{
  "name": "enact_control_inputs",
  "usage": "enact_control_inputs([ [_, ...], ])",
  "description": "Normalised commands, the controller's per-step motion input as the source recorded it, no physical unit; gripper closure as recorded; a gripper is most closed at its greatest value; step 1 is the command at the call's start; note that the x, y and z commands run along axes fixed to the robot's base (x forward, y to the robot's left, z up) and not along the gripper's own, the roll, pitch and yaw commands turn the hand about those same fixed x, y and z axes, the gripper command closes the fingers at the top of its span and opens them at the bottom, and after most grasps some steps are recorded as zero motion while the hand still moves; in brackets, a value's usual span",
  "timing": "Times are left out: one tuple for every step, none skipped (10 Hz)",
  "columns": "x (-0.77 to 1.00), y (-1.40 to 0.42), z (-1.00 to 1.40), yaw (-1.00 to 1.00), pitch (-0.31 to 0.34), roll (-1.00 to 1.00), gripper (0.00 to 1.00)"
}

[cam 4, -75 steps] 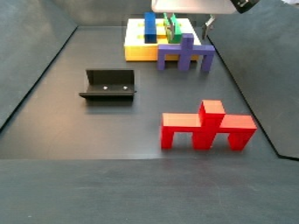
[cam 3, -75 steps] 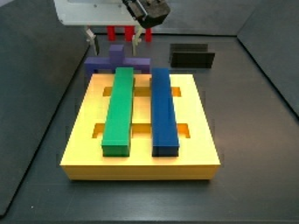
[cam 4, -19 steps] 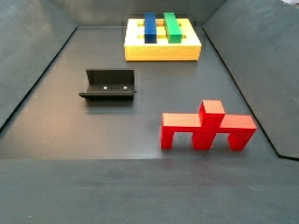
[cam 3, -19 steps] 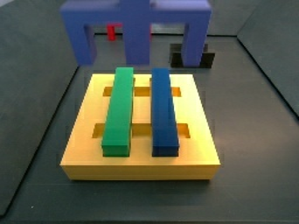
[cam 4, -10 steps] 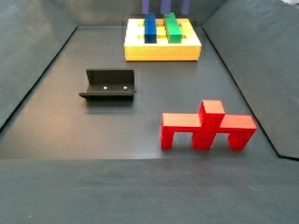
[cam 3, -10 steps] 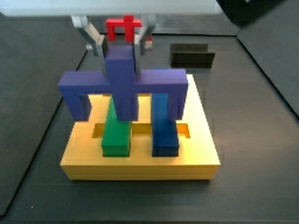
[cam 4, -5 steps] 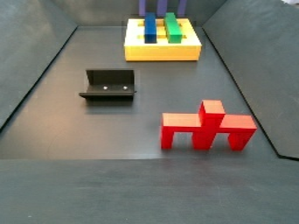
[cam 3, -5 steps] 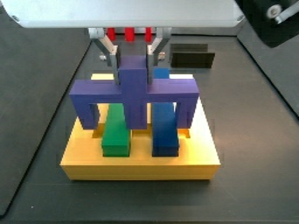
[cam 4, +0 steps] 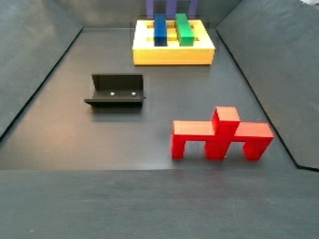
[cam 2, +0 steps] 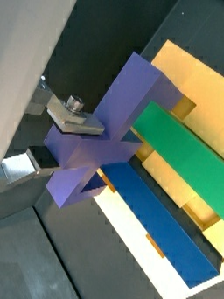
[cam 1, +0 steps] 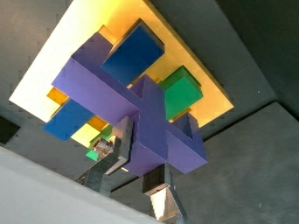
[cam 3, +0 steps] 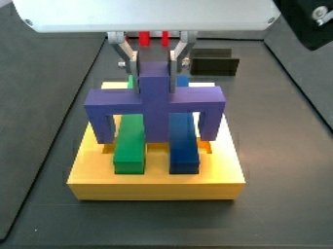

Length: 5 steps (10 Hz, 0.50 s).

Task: Pick up the purple object. Move up. Move to above the board. Insert the purple object.
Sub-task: Insert the purple object.

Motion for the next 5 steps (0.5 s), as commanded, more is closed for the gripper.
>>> enact_control_inputs([
  [-0.2,0.03,-0.05,0.0,-0.027,0.0,1.0],
  [-0.04,0.0,-0.11,0.02,-0.043,0.02,1.0],
  [0.0,0.0,-0.23,0.02,-0.066,0.0,1.0],
  [0.07,0.0,-0.23,0.0,-0.053,0.0,1.0],
  [0.18,-0.03,-0.13,0.0,-0.01,0.0,1.0],
])
